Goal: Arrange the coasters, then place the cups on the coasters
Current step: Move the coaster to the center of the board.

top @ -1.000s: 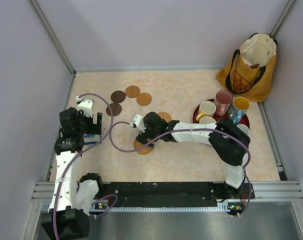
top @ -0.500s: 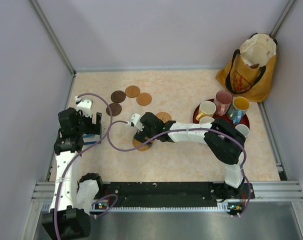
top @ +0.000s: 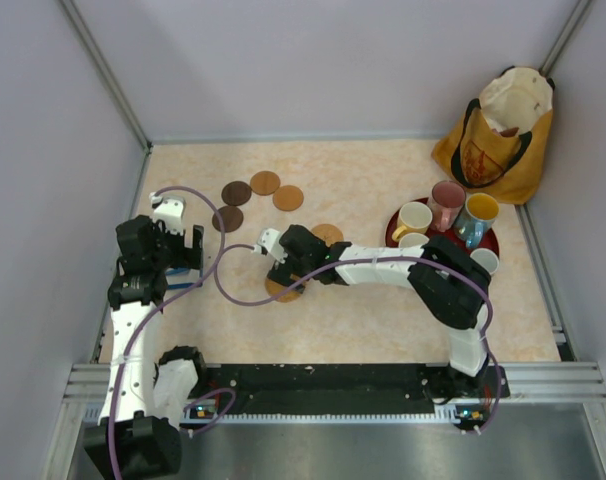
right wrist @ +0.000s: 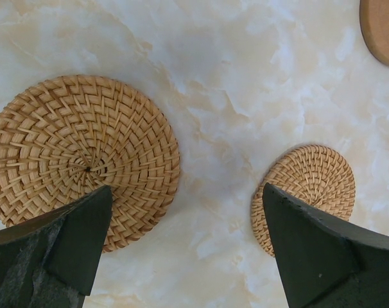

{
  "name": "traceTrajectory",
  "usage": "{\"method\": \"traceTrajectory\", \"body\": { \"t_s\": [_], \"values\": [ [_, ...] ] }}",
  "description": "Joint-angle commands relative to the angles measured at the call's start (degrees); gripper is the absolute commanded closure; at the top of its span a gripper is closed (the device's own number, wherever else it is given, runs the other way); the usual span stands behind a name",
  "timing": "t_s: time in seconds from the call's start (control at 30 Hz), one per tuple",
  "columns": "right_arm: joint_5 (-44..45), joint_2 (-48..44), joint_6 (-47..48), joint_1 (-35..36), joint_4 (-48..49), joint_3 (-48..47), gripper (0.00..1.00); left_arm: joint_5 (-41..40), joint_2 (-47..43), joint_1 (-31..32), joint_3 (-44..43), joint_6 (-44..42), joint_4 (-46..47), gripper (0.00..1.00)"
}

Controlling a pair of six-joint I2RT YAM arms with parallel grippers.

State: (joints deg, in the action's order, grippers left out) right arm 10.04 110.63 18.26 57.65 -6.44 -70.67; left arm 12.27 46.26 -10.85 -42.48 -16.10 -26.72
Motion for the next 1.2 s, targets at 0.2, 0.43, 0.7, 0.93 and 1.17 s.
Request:
{"method": "traceTrajectory", "body": {
  "t_s": [0.2, 0.43, 0.7, 0.93, 1.17],
  "values": [
    [3.23, -0.85, 1.95, -0.69, -2.26, -0.16, 0.01, 1.09, -0.03, -0.57, 0.12, 0.98, 1.06, 0.04],
    [-1.33, -2.61, 2.83, -0.78, -3.14, 1.15, 0.01, 1.17, 0.06, -0.57, 0.12, 0.98, 1.06, 0.03],
    [-1.78, -2.70, 3.45, -0.78, -3.76, 1.24, 0.01, 1.35, 0.15, -0.57, 0.12, 0.98, 0.97, 0.04],
    [3.49, -9.62, 3.27, -0.96, -3.85, -3.85, 0.01, 0.65, 0.94, -0.75, -0.58, 0.89, 0.97, 0.04],
    [1.21, -23.69, 3.80, -3.68, -3.58, -3.51, 0.01, -0.14, 1.20, -0.75, -1.38, 0.37, 0.97, 0.03]
  ]
}}
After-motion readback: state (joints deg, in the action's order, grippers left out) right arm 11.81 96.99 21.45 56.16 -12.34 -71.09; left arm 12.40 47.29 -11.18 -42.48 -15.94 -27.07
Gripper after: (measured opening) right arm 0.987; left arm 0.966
